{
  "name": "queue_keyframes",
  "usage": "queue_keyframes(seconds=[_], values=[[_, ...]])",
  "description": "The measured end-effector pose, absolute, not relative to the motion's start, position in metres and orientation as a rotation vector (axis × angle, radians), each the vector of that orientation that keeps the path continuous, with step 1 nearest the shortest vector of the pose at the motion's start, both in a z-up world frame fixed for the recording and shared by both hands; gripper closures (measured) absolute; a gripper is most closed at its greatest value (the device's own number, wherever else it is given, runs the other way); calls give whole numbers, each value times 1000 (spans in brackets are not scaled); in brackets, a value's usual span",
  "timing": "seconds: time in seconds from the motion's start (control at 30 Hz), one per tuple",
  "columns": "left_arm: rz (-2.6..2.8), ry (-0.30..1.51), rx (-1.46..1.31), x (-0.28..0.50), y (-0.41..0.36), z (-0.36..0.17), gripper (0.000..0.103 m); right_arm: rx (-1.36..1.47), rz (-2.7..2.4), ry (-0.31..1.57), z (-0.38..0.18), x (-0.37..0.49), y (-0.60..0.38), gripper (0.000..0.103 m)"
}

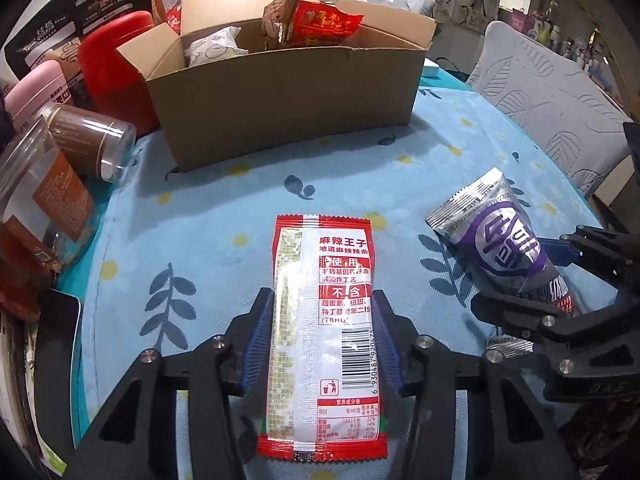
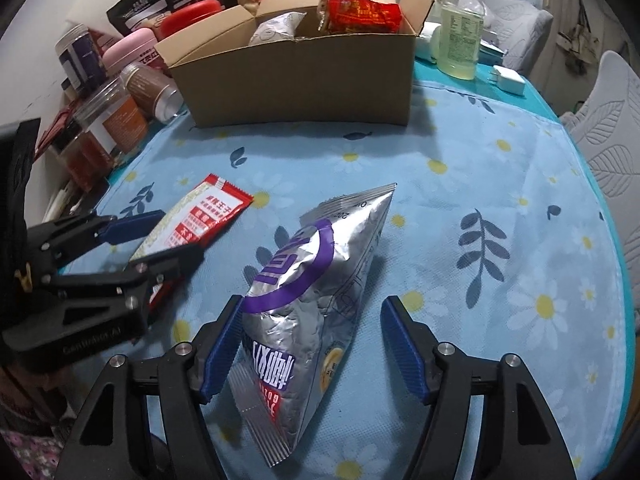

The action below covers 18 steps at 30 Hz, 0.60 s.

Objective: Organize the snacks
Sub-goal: 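Close the left gripper on the red strip packet and lift it off the cloth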

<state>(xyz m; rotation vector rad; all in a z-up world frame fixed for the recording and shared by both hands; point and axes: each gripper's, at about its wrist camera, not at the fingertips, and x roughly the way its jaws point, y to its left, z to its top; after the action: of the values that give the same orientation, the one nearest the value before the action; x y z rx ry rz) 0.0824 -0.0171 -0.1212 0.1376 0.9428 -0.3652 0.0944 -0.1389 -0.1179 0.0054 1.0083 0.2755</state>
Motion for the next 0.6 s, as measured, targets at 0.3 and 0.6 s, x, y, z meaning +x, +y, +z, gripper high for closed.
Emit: queue_keyframes(seconds=[0.3,0.6], values=[[-347,978,165,82,-17,-121,56,20,300,976,-119,95,-141,33],[-332,963,162,91,-20,-122,54,-10,269,935,-123,91,-134,28]])
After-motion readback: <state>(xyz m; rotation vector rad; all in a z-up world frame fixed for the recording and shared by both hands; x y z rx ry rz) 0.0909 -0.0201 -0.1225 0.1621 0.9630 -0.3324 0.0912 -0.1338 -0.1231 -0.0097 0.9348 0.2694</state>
